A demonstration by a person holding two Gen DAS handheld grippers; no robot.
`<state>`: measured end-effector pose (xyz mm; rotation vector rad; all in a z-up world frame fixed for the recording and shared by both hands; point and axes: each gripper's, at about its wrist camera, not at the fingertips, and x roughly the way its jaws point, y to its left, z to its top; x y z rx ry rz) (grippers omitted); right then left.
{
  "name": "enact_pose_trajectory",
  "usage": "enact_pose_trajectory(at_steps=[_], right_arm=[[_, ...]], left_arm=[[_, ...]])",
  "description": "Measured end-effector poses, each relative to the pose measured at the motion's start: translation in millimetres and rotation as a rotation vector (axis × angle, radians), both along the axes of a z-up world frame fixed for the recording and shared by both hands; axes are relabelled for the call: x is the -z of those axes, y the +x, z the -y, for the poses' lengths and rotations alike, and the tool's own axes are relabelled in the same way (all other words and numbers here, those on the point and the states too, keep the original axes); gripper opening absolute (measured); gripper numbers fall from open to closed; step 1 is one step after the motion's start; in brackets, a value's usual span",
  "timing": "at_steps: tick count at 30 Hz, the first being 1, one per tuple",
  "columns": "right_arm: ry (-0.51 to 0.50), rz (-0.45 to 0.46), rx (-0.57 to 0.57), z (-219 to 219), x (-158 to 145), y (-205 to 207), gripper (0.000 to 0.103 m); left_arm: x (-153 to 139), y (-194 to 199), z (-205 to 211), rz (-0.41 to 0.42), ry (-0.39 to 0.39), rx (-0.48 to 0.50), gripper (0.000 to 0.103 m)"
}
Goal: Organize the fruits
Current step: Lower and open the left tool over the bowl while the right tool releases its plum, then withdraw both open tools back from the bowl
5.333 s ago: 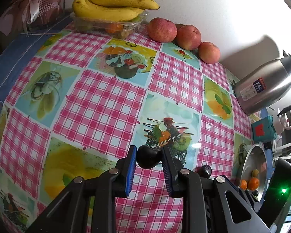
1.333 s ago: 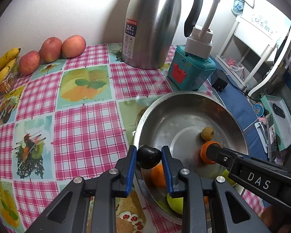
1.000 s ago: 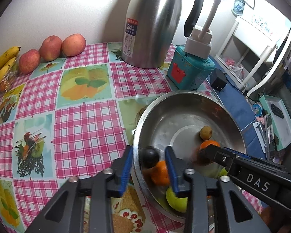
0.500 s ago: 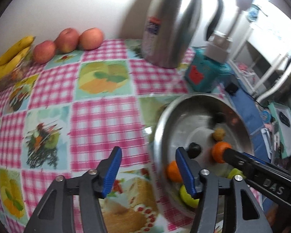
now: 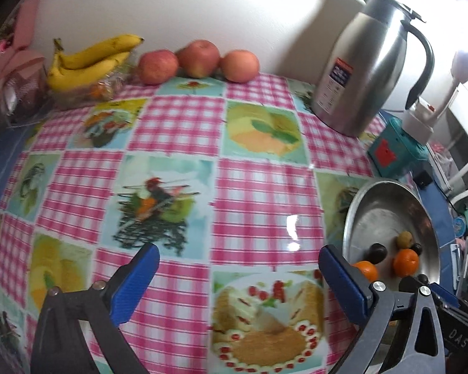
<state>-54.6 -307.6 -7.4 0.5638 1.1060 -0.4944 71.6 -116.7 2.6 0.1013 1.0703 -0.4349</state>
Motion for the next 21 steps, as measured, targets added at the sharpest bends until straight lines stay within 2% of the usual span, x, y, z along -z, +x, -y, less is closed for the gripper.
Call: enact_pose_trajectory(at_steps=[9,13,17,21], right_arm=[[-0.051,0.006,-0.053,-23.0,0.9,-6.0,0.085],[-0.074,0.006,-0.087,-34.6,-1.2,-8.1,0.085],[-0.079,0.007,-0.100,-41.4,-3.1,-12.2,0.085],[-0.093,0.011,-0.096,-43.9,-6.8,-19.8,0.085]], left_arm=[[-15.8,-9.3,-22.0,0.101,0.107,-0.049,0.103],[-15.5,-16.9,-27.2,0.148,0.223,-0.100,0.103],[-10.6,-21.0,-37.3,0.062,0.221,-0.105,0.103],[-11.4,-29.6,-41.1,0.041,0.236,-0.105,0.103]])
